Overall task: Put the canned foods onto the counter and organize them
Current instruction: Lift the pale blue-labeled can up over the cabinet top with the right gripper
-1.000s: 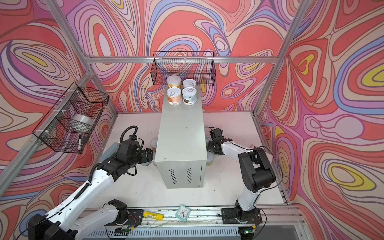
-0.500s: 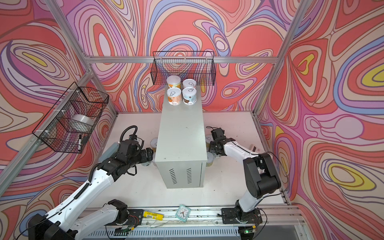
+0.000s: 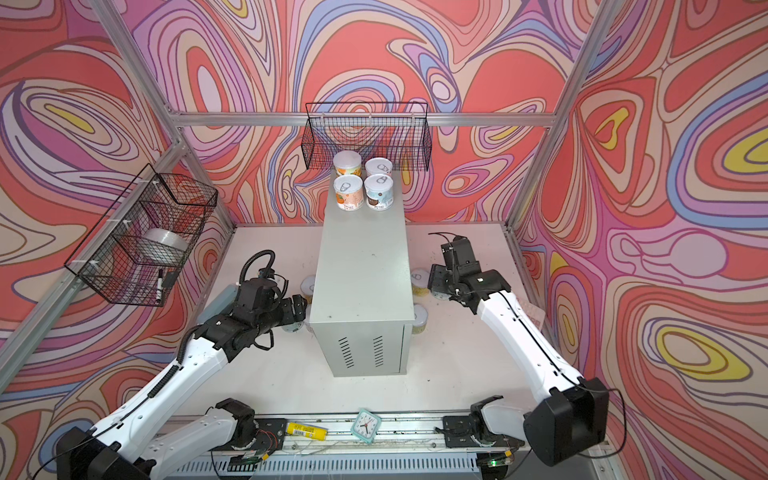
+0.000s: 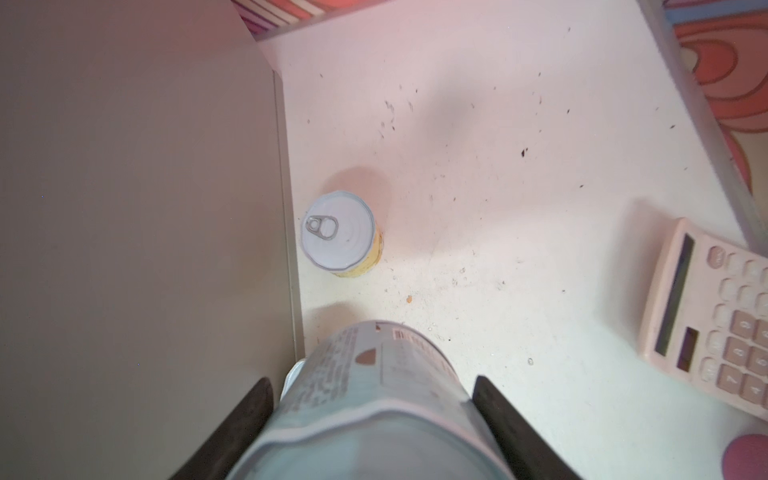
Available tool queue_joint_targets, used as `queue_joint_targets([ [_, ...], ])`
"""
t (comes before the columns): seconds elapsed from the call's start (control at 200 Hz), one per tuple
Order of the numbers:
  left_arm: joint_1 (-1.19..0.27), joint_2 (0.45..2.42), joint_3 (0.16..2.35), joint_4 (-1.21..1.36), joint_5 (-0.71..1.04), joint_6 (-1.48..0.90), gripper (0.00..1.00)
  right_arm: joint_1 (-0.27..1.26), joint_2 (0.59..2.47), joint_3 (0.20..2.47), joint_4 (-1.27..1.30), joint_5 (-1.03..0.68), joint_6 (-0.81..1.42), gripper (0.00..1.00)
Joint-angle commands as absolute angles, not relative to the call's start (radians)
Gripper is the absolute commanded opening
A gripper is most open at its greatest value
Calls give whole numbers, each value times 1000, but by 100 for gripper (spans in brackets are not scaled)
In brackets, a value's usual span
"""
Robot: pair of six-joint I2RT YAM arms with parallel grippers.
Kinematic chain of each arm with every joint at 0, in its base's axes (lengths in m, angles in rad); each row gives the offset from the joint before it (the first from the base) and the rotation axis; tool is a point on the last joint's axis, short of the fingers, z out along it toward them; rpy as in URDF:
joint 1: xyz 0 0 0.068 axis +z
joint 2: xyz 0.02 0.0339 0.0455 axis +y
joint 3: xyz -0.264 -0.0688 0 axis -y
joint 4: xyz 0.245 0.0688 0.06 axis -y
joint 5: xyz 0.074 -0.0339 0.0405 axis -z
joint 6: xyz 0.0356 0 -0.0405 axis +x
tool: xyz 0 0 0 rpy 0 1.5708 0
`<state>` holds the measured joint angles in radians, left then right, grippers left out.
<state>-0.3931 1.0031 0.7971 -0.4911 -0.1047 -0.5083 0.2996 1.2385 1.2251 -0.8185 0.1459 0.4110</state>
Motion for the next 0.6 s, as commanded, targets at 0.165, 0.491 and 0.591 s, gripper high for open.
queue_joint_targets([
  [0.165,-397,1006,890,-584,-95,-480,96,296,1173,1426,-1006,99,362,0],
  [0.491,-396,1012,916,-583,-87,-480,95,296,1169,1592,-1073,81,329,0],
  [0.591,-396,1005,917,-584,-90,-483,95,296,1175,1617,-1081,79,318,0],
])
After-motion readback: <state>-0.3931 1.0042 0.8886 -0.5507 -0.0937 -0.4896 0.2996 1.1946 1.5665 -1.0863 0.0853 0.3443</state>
